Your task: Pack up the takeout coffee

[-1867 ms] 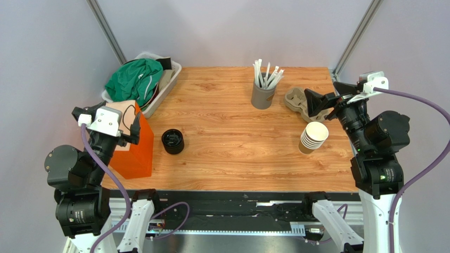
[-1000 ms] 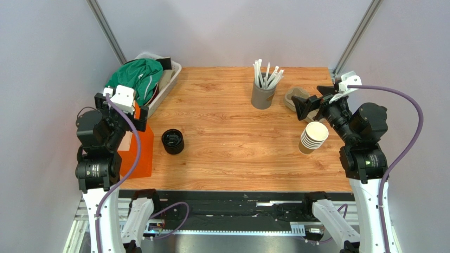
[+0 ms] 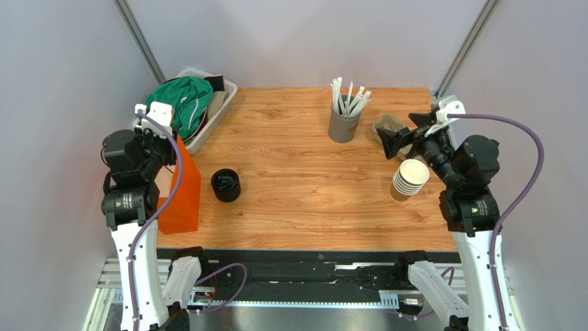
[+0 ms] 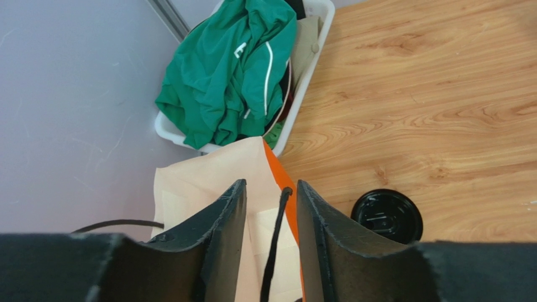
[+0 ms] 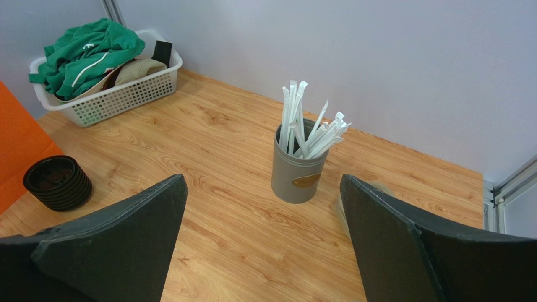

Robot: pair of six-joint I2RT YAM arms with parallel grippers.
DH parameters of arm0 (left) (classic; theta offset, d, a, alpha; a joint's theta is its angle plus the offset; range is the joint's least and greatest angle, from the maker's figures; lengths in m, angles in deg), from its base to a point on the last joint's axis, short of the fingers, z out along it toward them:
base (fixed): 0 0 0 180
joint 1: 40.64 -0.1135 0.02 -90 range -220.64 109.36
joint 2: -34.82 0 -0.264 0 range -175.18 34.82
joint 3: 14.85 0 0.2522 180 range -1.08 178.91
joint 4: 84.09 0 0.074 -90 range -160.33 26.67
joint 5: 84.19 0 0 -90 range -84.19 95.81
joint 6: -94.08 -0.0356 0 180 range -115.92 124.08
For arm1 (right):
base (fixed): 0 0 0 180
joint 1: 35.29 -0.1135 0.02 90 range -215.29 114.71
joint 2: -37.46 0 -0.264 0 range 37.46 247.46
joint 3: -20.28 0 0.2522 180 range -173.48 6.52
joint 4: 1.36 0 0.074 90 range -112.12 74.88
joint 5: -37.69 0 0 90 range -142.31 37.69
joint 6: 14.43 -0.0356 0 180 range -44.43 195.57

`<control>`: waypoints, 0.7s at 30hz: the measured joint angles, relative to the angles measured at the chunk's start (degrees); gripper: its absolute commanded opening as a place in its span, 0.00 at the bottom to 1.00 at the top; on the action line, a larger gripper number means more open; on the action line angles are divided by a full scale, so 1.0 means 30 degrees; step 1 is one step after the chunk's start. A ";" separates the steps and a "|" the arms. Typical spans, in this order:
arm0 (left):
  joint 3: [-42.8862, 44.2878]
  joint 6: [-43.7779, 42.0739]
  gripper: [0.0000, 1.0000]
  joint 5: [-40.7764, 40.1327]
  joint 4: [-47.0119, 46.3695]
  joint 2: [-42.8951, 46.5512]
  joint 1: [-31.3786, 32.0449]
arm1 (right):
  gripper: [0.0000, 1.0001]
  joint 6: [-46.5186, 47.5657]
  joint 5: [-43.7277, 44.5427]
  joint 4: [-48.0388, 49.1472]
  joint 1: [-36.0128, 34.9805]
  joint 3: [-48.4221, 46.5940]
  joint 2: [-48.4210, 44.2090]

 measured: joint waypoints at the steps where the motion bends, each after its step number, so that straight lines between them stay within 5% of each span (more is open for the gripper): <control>1: 0.0000 -0.0022 0.42 0.0117 0.0066 0.0087 -0.0007 | 0.99 0.0000 0.0000 0.0007 0.0000 0.0000 0.0000; 4: 0.0007 -0.0029 0.35 0.0444 0.0328 0.0321 -0.0007 | 0.99 0.0000 0.0000 0.0131 0.0000 0.0029 0.0000; 8: 0.0015 0.0029 0.06 0.0678 0.0590 0.0415 -0.0015 | 0.99 -0.0007 0.0000 0.0233 0.0007 0.0153 -0.0015; 21: 0.0044 0.0036 0.00 0.0699 0.0204 0.0160 -0.0015 | 0.99 -0.0007 -0.0299 0.0510 0.0000 0.0313 -0.0015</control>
